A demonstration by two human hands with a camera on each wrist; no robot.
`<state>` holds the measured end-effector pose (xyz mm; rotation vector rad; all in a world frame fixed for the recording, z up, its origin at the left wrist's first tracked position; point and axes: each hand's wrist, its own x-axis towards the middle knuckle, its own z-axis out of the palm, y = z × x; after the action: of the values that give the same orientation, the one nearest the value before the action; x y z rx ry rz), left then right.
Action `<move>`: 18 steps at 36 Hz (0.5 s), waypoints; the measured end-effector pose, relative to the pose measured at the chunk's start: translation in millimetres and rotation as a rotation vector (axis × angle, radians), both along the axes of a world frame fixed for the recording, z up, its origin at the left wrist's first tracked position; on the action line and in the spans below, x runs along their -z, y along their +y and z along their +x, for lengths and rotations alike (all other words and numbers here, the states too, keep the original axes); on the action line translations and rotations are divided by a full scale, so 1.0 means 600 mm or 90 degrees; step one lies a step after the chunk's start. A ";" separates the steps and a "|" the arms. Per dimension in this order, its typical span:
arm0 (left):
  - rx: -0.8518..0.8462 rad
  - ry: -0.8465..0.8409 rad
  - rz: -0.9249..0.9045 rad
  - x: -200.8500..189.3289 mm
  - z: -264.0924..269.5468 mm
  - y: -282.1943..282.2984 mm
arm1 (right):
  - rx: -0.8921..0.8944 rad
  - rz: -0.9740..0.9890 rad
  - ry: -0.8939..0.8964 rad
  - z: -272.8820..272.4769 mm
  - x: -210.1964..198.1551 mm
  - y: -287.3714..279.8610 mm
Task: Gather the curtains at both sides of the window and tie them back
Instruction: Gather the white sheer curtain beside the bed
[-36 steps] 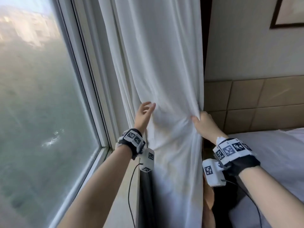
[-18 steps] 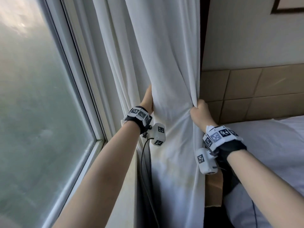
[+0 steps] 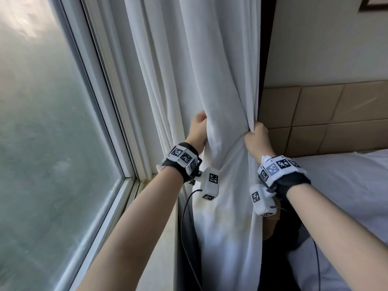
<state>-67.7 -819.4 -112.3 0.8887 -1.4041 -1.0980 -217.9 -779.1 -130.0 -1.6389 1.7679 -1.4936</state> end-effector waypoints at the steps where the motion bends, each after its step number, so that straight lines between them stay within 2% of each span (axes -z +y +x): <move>1: -0.010 0.008 -0.002 0.000 0.002 -0.005 | -0.001 -0.005 0.000 -0.001 0.001 -0.003; 3: -0.053 0.025 -0.011 0.002 0.008 -0.019 | 0.008 -0.011 0.000 -0.006 0.001 -0.008; 7: -0.213 -0.030 -0.071 0.007 0.034 -0.047 | 0.020 -0.007 0.006 -0.019 -0.001 -0.018; 11: -0.314 -0.052 -0.127 0.017 0.051 -0.053 | 0.013 -0.002 0.051 -0.021 0.001 -0.026; 14: -0.362 -0.008 -0.144 0.024 0.053 -0.044 | 0.048 -0.009 0.098 -0.013 0.003 -0.028; 18: -0.379 0.075 -0.177 0.035 0.056 -0.016 | 0.166 -0.026 0.222 0.007 0.008 -0.022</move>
<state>-34.3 -829.2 -133.6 0.9357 -1.0577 -0.4814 -213.6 -792.5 -134.5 -1.8372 2.2248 -1.4201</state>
